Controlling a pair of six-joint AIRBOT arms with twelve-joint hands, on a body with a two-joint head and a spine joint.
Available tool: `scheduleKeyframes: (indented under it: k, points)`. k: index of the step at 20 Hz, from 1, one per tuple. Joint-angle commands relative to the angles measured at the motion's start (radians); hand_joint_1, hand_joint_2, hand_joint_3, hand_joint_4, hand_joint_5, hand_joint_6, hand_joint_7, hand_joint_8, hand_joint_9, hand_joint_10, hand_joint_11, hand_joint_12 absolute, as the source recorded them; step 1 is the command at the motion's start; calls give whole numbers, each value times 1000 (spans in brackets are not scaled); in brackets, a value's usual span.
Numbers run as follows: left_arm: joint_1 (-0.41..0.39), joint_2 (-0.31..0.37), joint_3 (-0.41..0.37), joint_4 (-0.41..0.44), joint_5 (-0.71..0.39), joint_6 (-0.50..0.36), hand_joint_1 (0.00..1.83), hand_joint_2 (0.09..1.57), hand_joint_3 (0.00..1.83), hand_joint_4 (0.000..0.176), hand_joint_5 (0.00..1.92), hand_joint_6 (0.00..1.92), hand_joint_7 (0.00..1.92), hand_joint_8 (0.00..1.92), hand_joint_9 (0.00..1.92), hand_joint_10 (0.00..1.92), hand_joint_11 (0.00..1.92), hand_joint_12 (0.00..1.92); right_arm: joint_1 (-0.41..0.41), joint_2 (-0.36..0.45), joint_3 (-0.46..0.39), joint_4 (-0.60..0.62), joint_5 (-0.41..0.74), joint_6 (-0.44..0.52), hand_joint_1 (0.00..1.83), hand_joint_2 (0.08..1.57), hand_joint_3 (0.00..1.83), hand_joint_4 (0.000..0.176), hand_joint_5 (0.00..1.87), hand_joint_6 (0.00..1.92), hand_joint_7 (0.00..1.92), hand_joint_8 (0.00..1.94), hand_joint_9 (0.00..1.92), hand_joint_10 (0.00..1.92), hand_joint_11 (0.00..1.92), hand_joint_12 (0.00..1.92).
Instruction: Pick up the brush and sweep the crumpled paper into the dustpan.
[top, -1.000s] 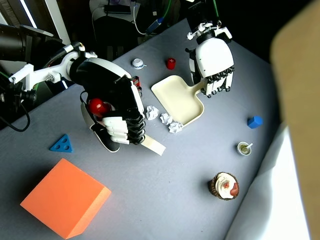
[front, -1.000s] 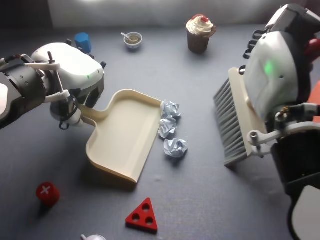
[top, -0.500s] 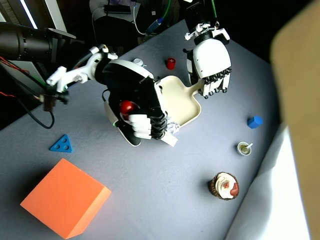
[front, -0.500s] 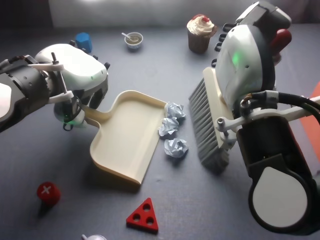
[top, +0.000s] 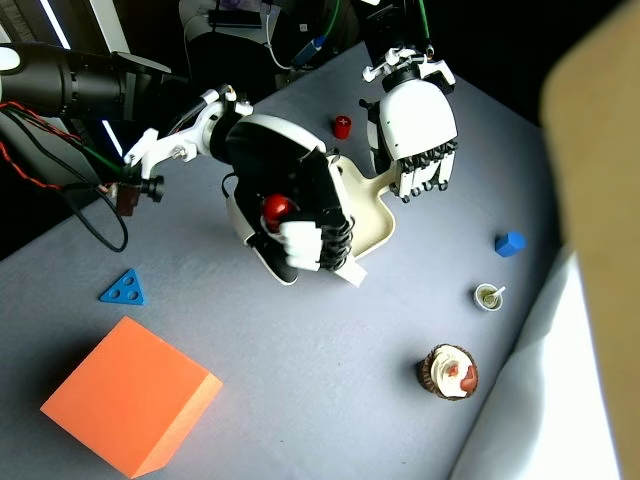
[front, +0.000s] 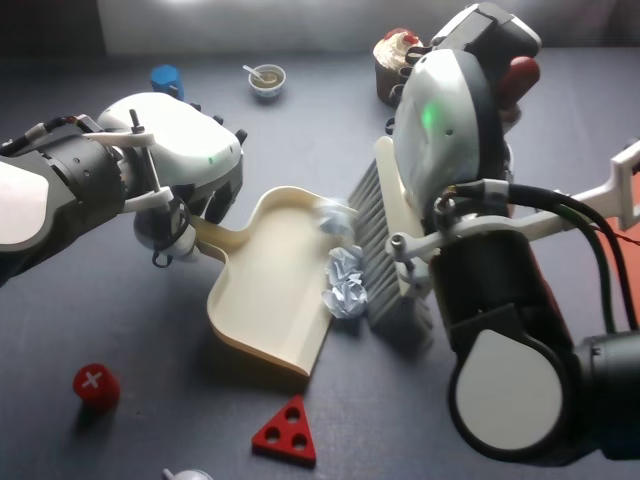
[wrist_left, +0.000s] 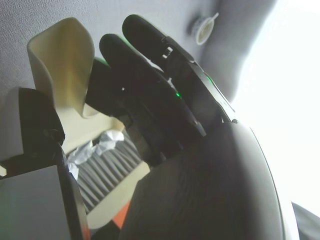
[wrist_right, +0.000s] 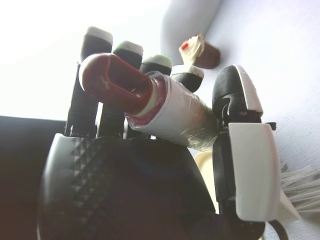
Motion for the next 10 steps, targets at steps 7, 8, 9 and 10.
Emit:
scheduleKeyframes:
  k: [7, 8, 9, 10]
  points:
    - [-20, -4, -11, 28, 65, 4, 1254, 1066, 1, 0, 1054, 998, 1157, 549, 1147, 0, 772, 755, 42, -20, 28, -99, -54, -15, 627, 1442, 0, 0, 916, 1921, 937, 1941, 861, 1921, 841, 1921]
    - [-20, -4, -12, 28, 65, 4, 1257, 1068, 1, 0, 1064, 996, 1136, 572, 1136, 0, 736, 785, 48, -22, 29, -101, -52, -15, 644, 1439, 0, 0, 909, 1921, 928, 1941, 850, 1921, 841, 1921]
    - [-20, -5, -12, 28, 65, 5, 1254, 1078, 2, 0, 1052, 1022, 1095, 637, 1116, 0, 674, 852, 52, -23, 29, -103, -51, -15, 661, 1434, 0, 0, 895, 1921, 908, 1941, 822, 1921, 773, 1921]
    - [-19, -5, -12, 28, 66, 5, 1252, 1083, 0, 0, 1045, 1033, 1084, 656, 1113, 0, 641, 908, 56, -24, 30, -105, -49, -15, 659, 1434, 0, 0, 893, 1921, 911, 1941, 811, 1921, 734, 1921]
